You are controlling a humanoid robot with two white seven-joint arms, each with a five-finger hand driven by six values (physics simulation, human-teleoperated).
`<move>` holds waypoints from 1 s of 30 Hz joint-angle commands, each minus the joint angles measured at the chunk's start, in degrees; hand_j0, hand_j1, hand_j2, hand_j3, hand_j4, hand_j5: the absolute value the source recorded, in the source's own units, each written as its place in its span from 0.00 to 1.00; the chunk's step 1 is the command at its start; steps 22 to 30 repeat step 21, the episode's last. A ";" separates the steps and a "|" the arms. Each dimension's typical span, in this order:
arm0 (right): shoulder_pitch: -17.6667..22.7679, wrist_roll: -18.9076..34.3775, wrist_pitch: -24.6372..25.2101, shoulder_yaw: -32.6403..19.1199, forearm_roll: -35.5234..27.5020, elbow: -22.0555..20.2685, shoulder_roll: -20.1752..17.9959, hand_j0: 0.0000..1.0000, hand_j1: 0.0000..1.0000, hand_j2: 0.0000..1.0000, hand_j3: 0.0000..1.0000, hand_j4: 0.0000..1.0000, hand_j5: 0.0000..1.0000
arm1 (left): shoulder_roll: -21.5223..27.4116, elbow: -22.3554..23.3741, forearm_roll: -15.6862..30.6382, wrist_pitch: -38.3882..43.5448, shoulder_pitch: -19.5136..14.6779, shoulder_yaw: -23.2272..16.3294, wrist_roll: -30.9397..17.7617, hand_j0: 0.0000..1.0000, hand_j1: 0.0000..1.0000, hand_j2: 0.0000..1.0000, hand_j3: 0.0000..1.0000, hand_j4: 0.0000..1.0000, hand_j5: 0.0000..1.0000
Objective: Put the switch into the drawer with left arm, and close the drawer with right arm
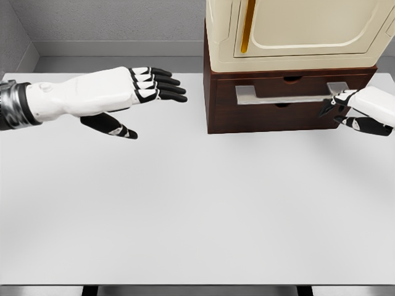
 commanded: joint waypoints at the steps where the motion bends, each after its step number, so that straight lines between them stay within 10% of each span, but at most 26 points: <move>1: 0.00 -0.15 0.07 0.13 0.02 0.36 -0.04 0.54 0.54 0.54 0.54 0.54 0.54 | -0.03 0.85 0.38 0.17 0.00 -0.08 0.03 1.00 1.00 1.00 1.00 1.00 1.00; 15: 9.23 -0.15 0.07 -3.38 -0.15 -3.50 -1.09 0.57 0.57 0.57 0.57 0.57 0.57 | -0.21 1.11 0.38 0.17 0.26 -0.08 0.03 1.00 1.00 1.00 1.00 1.00 1.00; 16: 10.54 -0.15 0.07 -3.47 -0.15 -5.53 -1.18 0.60 0.60 0.60 0.60 0.60 0.60 | -0.12 1.20 0.38 0.17 0.26 -0.08 0.03 1.00 1.00 1.00 1.00 1.00 1.00; 17: 12.74 -0.15 0.07 -3.38 -0.24 -7.98 -2.41 1.00 1.00 1.00 1.00 1.00 1.00 | -0.12 1.20 0.38 0.17 0.35 -0.08 0.03 1.00 1.00 1.00 1.00 1.00 1.00; 30: 14.59 -0.15 0.07 -3.47 -0.15 -10.10 -3.11 1.00 1.00 1.00 1.00 1.00 1.00 | -0.12 2.25 0.29 0.17 0.44 -0.08 0.03 1.00 1.00 1.00 1.00 1.00 1.00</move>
